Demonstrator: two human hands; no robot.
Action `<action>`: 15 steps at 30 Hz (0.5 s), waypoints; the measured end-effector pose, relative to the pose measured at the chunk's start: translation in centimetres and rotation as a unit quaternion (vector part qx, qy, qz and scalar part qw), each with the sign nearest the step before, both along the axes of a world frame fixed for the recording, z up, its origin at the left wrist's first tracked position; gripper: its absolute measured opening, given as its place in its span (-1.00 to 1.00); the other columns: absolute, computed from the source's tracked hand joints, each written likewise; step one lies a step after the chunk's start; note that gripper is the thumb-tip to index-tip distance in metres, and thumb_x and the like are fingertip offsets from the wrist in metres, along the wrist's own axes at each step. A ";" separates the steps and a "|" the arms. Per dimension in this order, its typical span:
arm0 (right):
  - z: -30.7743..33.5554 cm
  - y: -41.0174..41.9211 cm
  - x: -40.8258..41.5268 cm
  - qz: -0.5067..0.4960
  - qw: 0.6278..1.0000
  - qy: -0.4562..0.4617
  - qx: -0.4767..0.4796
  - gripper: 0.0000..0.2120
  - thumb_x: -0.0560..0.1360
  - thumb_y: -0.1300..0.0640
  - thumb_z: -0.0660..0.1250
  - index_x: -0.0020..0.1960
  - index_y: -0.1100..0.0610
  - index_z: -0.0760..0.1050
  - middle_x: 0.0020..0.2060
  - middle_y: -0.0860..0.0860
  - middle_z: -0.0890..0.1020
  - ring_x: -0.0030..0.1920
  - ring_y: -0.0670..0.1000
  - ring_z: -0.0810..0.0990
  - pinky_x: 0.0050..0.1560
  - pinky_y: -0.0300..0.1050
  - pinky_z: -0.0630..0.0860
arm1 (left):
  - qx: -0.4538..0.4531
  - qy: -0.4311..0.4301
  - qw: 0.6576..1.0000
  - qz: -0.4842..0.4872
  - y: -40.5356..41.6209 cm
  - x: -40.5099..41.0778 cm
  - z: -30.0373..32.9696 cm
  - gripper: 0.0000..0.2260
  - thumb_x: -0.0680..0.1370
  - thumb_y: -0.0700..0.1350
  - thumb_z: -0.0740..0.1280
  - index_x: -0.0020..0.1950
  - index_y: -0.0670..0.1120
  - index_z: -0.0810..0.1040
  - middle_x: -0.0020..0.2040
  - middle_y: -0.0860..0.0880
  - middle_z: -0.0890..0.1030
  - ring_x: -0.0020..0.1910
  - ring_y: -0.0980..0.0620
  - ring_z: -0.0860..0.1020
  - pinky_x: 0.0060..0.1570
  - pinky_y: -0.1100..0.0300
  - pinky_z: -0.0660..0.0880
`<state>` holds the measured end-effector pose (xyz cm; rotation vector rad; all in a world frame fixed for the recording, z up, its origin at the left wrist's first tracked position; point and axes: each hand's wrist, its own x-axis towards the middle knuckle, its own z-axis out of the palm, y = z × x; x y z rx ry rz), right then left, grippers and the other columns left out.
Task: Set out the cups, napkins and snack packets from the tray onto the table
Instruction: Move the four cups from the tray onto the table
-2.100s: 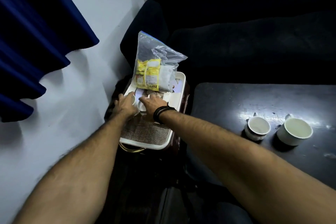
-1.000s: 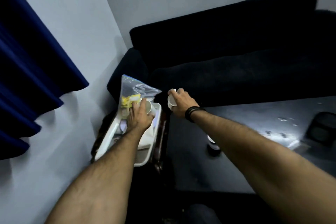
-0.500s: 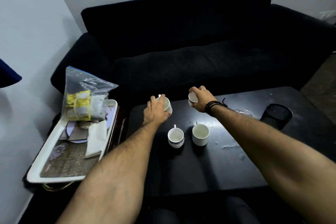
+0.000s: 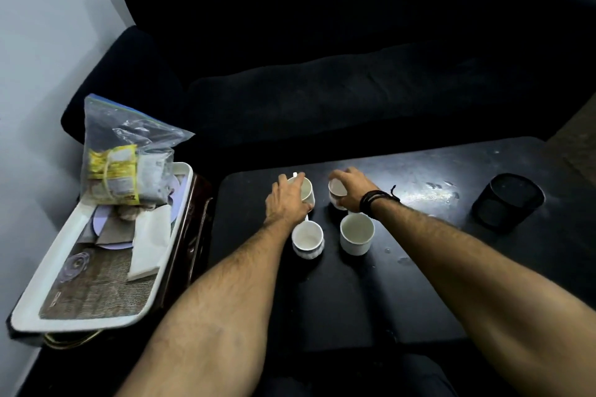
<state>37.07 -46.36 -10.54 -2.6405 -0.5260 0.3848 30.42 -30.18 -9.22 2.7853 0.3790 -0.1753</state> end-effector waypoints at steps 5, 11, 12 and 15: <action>-0.7 -0.2 -0.1 -0.012 1.000 0.009 -0.004 -0.51 0.44 0.09 0.44 0.34 0.00 0.40 0.25 0.14 0.45 0.25 0.18 0.49 0.24 0.02 0.46 | -0.027 -0.001 1.000 0.006 -0.5 0.1 -0.9 -0.34 0.47 0.01 0.41 0.53 0.14 0.25 0.34 -0.14 0.35 0.33 -0.16 0.37 0.21 -0.09 0.45; -0.8 0.0 -0.3 -0.030 1.000 0.006 -0.002 -0.49 0.43 0.13 0.45 0.33 -0.01 0.39 0.25 0.12 0.44 0.26 0.18 0.47 0.25 0.04 0.49 | -0.032 -0.013 0.999 -0.001 -1.4 0.4 -1.3 -0.36 0.49 -0.04 0.42 0.53 0.15 0.26 0.34 -0.12 0.35 0.32 -0.14 0.37 0.19 -0.06 0.46; -0.8 0.1 -0.4 -0.035 0.999 0.005 -0.003 -0.48 0.42 0.14 0.45 0.33 -0.02 0.39 0.25 0.13 0.44 0.26 0.18 0.47 0.25 0.04 0.49 | -0.033 -0.014 0.999 -0.002 -1.5 0.3 -1.4 -0.35 0.49 -0.05 0.42 0.53 0.14 0.26 0.34 -0.12 0.35 0.32 -0.14 0.37 0.18 -0.06 0.46; -0.8 0.1 -0.5 -0.044 0.999 0.002 -0.005 -0.47 0.42 0.15 0.46 0.33 -0.02 0.39 0.26 0.13 0.43 0.27 0.18 0.46 0.26 0.05 0.49 | -0.035 -0.015 0.999 -0.003 -1.7 0.2 -1.7 -0.35 0.50 -0.07 0.42 0.54 0.13 0.24 0.33 -0.13 0.35 0.30 -0.15 0.38 0.15 -0.05 0.46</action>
